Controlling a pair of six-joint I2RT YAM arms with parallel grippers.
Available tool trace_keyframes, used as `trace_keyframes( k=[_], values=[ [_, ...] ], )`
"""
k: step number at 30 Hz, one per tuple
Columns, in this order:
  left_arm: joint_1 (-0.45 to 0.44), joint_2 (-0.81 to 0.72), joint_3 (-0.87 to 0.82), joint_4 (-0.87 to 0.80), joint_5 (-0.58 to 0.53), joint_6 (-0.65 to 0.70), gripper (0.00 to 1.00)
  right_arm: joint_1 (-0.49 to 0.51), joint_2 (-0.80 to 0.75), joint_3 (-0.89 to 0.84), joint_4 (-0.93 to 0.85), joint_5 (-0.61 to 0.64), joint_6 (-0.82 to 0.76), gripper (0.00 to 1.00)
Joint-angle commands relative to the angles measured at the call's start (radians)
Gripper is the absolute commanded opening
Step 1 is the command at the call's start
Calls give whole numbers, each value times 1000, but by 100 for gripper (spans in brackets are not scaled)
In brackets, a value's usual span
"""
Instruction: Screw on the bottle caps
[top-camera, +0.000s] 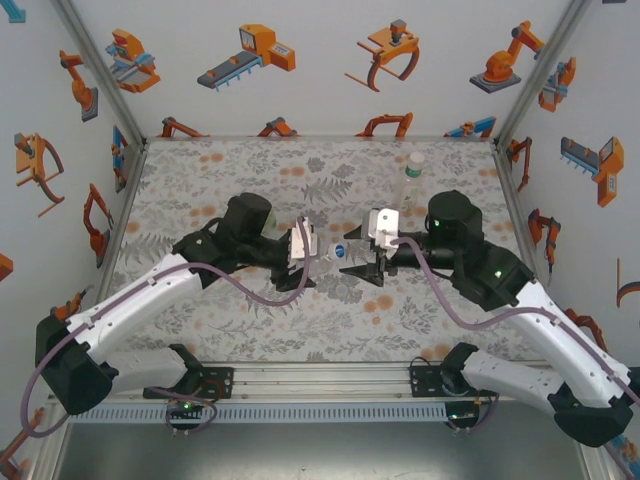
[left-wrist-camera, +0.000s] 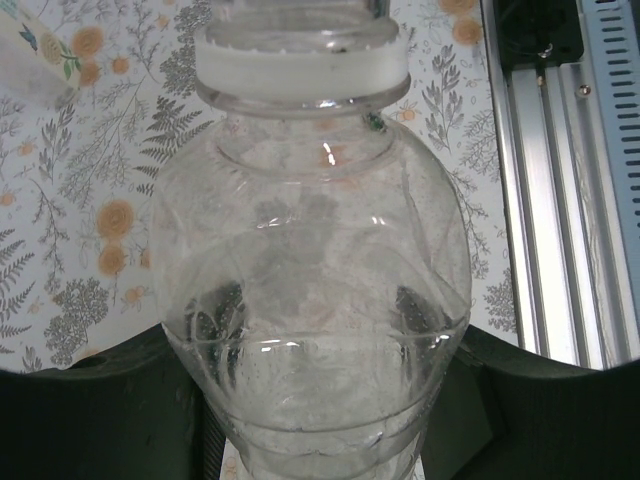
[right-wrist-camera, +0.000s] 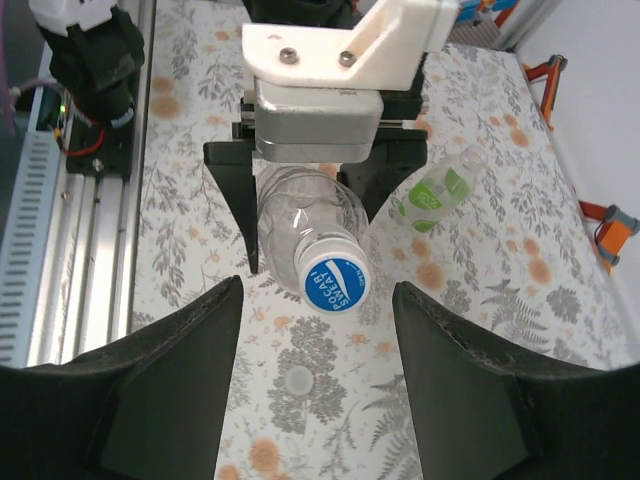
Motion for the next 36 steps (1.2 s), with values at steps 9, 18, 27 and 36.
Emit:
trace_keyframes(
  k=[9,18,27,36],
  values=[
    [2,-2,35,-25,45,16,0,12,31,13,35,-37,-104,52],
    [1,-6,33,-27,44,16,0,12,39,9,38,-27,-104,47],
    [3,-8,34,-22,46,10,0,12,44,-3,60,-22,-95,44],
    [7,-12,33,-14,51,4,0,12,45,-11,61,-3,-89,40]
  ],
)
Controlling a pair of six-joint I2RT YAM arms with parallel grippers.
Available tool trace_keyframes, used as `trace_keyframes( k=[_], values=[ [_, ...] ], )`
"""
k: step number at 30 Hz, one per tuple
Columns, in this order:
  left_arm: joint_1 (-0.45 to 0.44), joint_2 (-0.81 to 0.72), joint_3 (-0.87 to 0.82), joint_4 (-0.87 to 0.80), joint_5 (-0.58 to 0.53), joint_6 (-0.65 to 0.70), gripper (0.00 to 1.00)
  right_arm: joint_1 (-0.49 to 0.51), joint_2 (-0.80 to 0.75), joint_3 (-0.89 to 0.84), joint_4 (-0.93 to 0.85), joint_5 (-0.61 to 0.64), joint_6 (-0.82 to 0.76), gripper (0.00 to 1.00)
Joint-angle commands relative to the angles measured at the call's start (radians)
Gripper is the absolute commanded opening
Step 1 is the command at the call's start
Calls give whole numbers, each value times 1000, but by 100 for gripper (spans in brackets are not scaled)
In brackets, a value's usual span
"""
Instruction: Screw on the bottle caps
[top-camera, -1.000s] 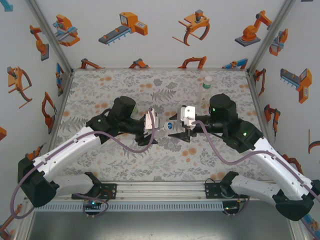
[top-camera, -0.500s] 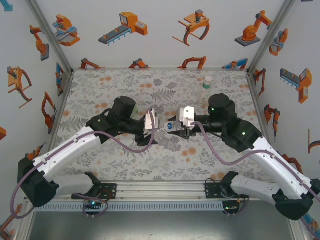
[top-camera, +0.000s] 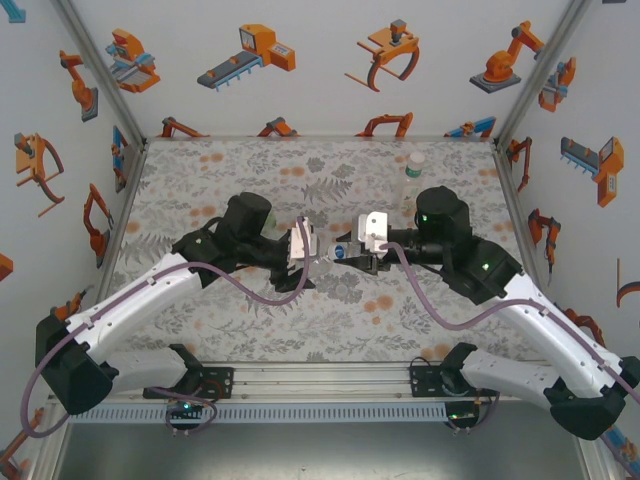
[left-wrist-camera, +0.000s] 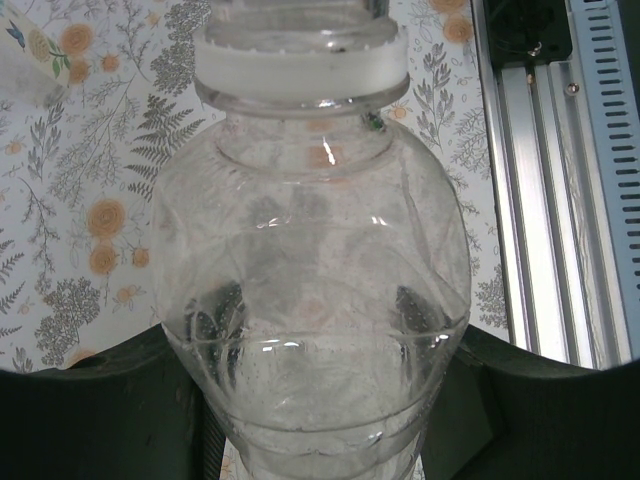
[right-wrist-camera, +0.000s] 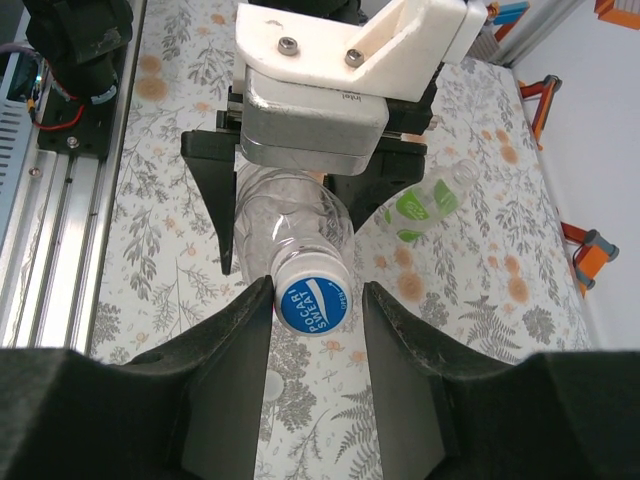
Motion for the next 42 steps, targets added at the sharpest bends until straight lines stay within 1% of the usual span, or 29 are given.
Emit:
trace_keyframes(
  k=[1,10,14,17,20,22,27,31,37,42],
  values=[
    [6,-15,27,6,43,1,0,9,2,-9,33,4,0,40],
    [12,-23,22,19,43,-7,0,10,9,-10,32,-5,9,39],
    [14,-24,21,23,47,-8,0,10,9,-10,32,-4,10,36],
    [14,-25,19,23,49,-7,0,10,8,-7,31,-4,13,28],
    [13,-24,16,19,50,0,0,10,11,7,7,-2,14,19],
    [11,-23,20,4,49,17,0,10,20,28,-33,-5,13,12],
    [-3,-18,26,-31,37,51,0,10,49,96,-151,-50,1,0],
    [-9,-14,29,-43,34,58,0,10,68,132,-215,-76,-13,0],
    [-11,-12,29,-43,37,59,0,10,83,129,-218,-90,-7,0],
    [-11,-27,24,-22,28,45,0,10,90,102,-156,-74,89,0]
  ],
)
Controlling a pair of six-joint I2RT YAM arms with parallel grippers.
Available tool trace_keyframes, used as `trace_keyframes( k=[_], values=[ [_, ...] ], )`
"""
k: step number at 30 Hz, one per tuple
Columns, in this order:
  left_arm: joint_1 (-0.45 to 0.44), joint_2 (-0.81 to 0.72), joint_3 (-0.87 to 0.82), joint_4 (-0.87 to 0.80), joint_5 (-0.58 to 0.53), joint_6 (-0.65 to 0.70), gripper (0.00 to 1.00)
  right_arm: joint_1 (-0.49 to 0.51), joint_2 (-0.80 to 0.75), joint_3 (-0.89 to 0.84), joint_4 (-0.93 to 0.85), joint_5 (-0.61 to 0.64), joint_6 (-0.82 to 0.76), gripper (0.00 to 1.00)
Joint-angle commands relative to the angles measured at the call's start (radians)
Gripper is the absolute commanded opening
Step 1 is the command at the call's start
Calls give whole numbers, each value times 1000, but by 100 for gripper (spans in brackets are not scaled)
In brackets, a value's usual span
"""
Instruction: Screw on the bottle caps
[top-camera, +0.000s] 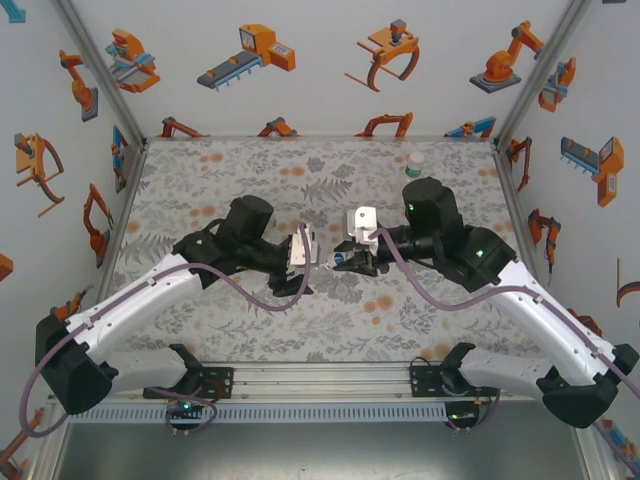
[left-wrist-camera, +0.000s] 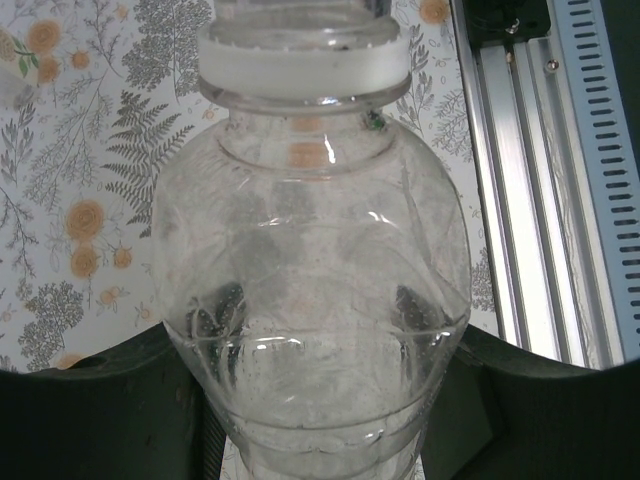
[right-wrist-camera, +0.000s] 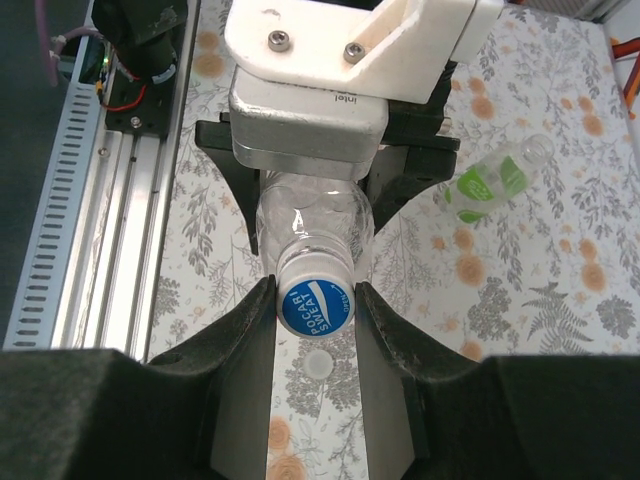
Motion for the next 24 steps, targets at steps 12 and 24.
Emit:
trace_keyframes(
  k=[12,24],
  values=[
    [21,-71,-32,152,-134,-58,0,7,-39,-197,401,287,756,0],
    [17,-62,-37,181,-288,-78,0,5,126,-88,170,319,1454,0]
  ],
)
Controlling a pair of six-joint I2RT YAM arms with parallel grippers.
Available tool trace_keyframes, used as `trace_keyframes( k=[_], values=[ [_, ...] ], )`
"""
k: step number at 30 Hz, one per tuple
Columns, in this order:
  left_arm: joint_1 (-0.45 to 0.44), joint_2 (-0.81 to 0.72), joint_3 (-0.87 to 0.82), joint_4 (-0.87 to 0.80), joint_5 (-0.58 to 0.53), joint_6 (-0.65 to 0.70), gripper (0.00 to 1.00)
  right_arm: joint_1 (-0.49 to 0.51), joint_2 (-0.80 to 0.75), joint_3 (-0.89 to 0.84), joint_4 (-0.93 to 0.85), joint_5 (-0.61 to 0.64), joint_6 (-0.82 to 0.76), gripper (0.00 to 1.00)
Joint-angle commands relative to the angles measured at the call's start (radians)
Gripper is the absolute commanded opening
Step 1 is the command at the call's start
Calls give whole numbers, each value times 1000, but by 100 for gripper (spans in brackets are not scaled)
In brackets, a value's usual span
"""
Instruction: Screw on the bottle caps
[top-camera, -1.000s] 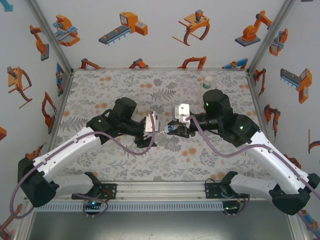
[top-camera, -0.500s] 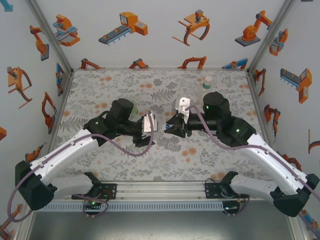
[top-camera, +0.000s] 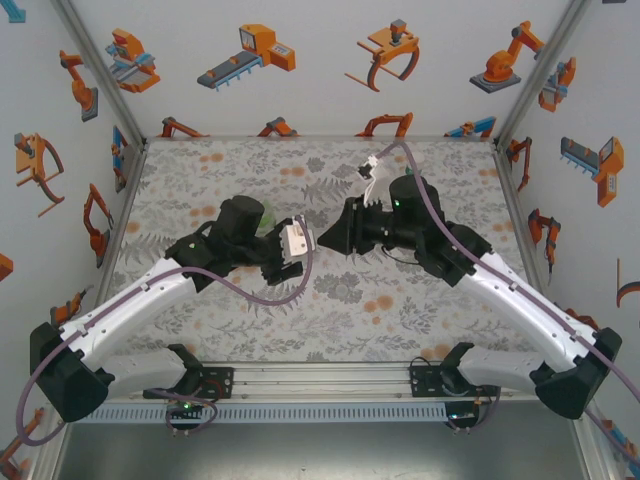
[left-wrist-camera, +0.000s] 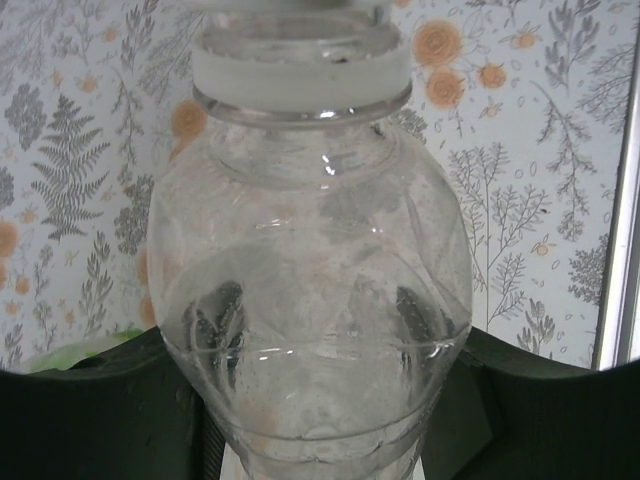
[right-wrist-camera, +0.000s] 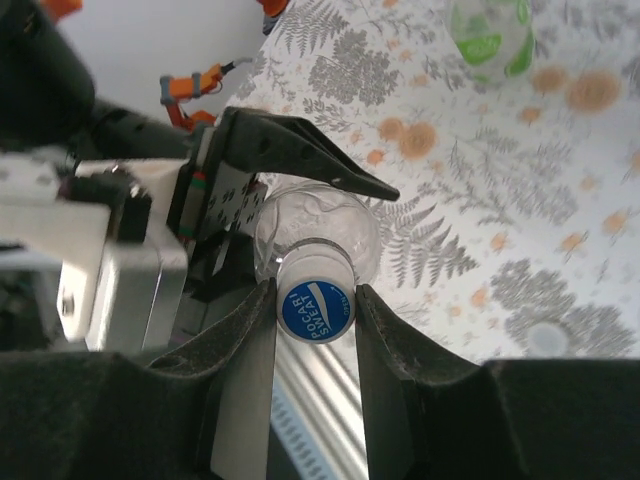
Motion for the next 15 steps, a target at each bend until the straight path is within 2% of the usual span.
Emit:
trace_keyframes(
  k=[1,6,10,12,15],
  values=[
    [-11,-18,3,136,-24,-34,0,16,60,-11,-65,-41,321,0],
    [-13,-5,3,155,-95,-59,0,12,97,5,-123,-19,384,0],
    [-13,-6,3,157,-75,-64,0,12,94,-12,-86,-16,403,0],
    [-15,-7,2,156,-73,-64,0,12,93,-6,-73,-19,397,12],
    [-14,-9,1,154,-65,-57,0,9,83,15,-77,-12,370,35]
  ],
)
